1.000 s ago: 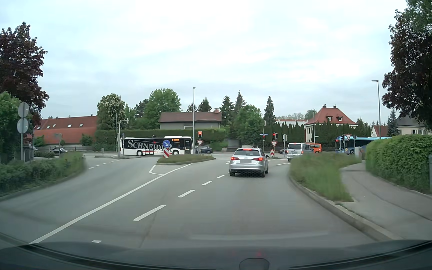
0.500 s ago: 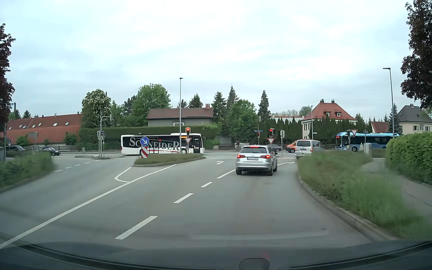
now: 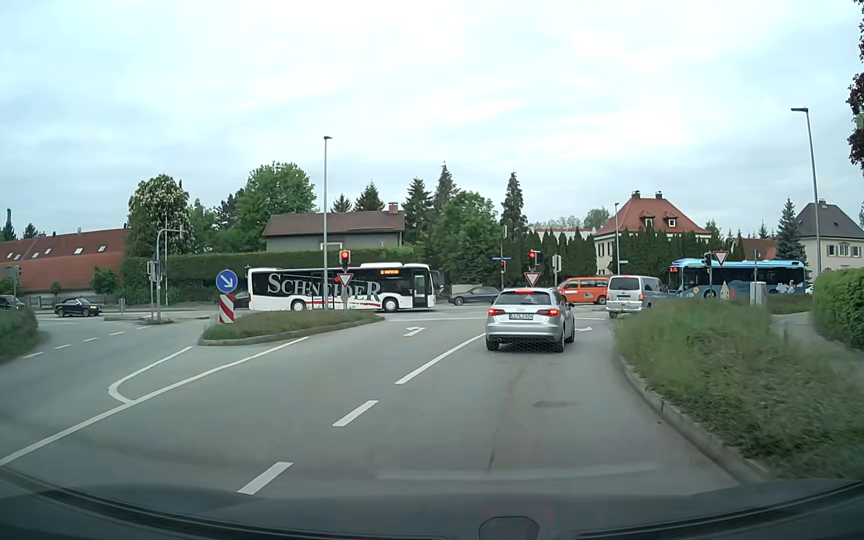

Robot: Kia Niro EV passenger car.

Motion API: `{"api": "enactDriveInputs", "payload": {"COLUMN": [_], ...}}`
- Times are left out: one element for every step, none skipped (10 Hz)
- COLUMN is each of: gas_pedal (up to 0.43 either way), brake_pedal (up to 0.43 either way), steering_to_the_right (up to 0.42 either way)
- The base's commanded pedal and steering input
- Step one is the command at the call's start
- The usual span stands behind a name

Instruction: Follow the waypoints while adhering to traffic rules and regulations

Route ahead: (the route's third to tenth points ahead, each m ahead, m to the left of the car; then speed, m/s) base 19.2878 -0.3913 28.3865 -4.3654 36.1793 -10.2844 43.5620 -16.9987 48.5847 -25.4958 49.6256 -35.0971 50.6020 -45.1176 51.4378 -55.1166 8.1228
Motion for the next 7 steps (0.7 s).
{"api": "enactDriveInputs", "payload": {"gas_pedal": [0.0,0.0,0.0,0.0,0.0,0.0,0.0], "brake_pedal": [0.213,0.22,0.226,0.226,0.232,0.232,0.232], "steering_to_the_right": [0.046,0.049,0.05,0.052,0.054,0.055,0.057]}}
